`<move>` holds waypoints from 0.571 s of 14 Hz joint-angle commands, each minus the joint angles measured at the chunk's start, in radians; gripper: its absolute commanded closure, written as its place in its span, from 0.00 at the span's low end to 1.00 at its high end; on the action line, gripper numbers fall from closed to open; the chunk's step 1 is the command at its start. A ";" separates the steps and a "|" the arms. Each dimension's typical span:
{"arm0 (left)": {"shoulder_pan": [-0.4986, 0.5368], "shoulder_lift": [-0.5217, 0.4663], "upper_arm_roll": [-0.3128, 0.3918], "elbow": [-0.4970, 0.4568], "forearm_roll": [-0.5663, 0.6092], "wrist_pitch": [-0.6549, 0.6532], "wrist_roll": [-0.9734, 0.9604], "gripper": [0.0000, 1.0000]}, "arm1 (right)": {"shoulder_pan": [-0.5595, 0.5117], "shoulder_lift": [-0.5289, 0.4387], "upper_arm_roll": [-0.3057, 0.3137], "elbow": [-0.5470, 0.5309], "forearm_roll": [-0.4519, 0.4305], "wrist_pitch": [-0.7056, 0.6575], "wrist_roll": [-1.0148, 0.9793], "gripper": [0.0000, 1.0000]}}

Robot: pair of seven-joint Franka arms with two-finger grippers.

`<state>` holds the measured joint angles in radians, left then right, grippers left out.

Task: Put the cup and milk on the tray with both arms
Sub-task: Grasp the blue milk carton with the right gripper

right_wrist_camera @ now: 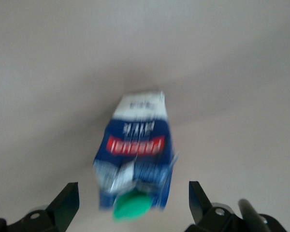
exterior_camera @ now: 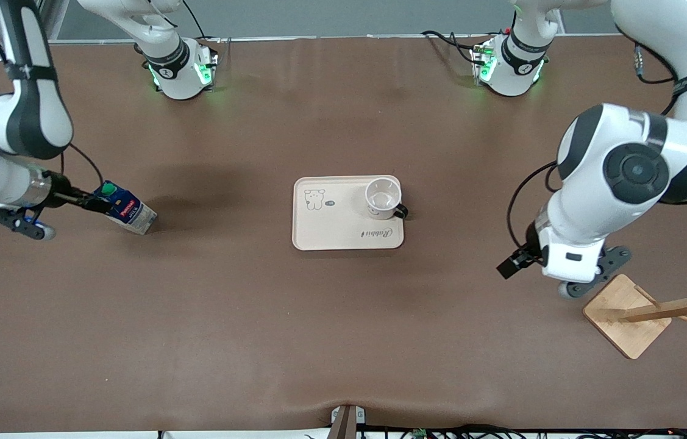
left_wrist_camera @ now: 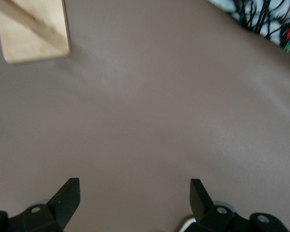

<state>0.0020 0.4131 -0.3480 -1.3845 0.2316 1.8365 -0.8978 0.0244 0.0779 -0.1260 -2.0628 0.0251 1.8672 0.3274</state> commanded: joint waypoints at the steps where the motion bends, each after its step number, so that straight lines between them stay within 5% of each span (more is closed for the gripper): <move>1: 0.047 -0.091 -0.003 -0.019 0.025 -0.075 0.132 0.00 | 0.015 -0.056 -0.003 -0.039 -0.007 -0.013 0.042 0.00; 8: 0.156 -0.128 -0.003 0.068 0.009 -0.261 0.591 0.00 | 0.014 -0.086 -0.003 -0.172 -0.016 0.205 0.032 0.00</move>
<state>0.1414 0.2824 -0.3462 -1.3492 0.2361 1.6181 -0.4091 0.0399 0.0402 -0.1294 -2.1480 0.0204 1.9999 0.3500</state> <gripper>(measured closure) 0.000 0.000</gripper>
